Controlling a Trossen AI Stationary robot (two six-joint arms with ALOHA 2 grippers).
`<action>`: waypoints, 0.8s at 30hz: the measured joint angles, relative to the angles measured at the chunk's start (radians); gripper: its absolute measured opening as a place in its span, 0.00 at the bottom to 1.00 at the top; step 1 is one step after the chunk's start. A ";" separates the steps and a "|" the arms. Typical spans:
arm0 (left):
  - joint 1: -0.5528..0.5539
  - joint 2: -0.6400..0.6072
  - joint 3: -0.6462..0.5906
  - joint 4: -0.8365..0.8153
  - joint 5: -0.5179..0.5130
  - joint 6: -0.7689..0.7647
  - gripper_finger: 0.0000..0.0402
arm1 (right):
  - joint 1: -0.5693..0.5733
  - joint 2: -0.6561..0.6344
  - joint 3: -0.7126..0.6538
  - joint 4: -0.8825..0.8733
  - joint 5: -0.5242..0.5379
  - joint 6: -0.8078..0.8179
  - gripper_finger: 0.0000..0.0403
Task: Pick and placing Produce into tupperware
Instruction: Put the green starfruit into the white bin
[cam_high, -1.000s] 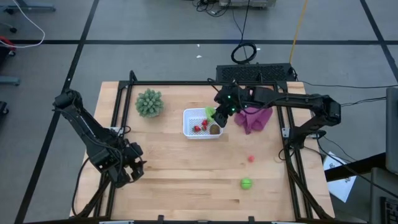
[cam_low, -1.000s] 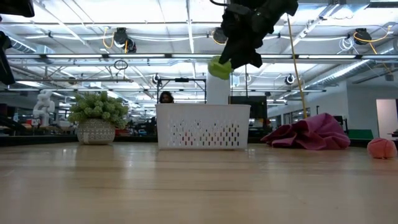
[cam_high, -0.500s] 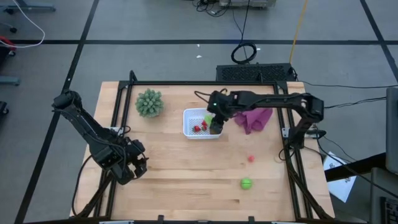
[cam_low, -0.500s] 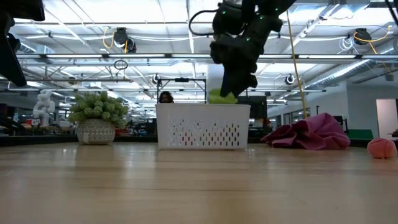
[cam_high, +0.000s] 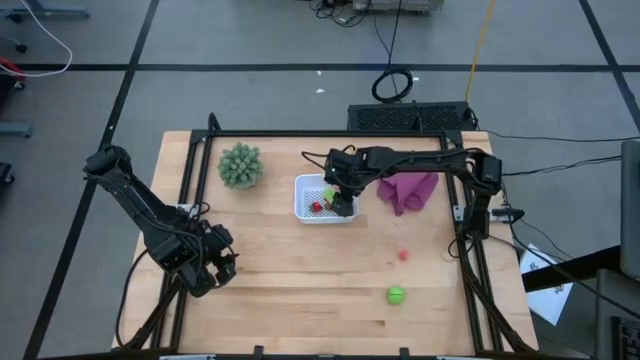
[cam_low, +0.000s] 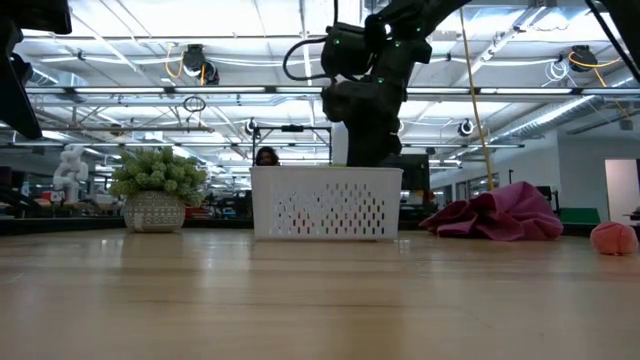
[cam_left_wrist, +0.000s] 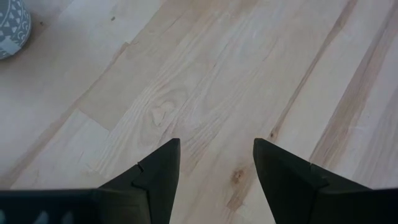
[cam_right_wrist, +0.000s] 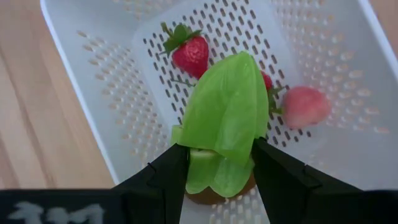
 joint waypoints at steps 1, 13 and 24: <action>0.000 0.000 0.000 0.000 0.000 0.000 0.52 | 0.000 -0.001 0.000 0.004 0.000 0.000 0.39; 0.000 0.000 0.000 0.001 0.001 0.001 0.52 | -0.011 0.013 0.001 0.008 -0.053 0.006 0.39; 0.000 0.000 0.000 0.001 0.002 0.002 0.52 | -0.033 0.012 0.001 0.015 -0.104 0.006 0.39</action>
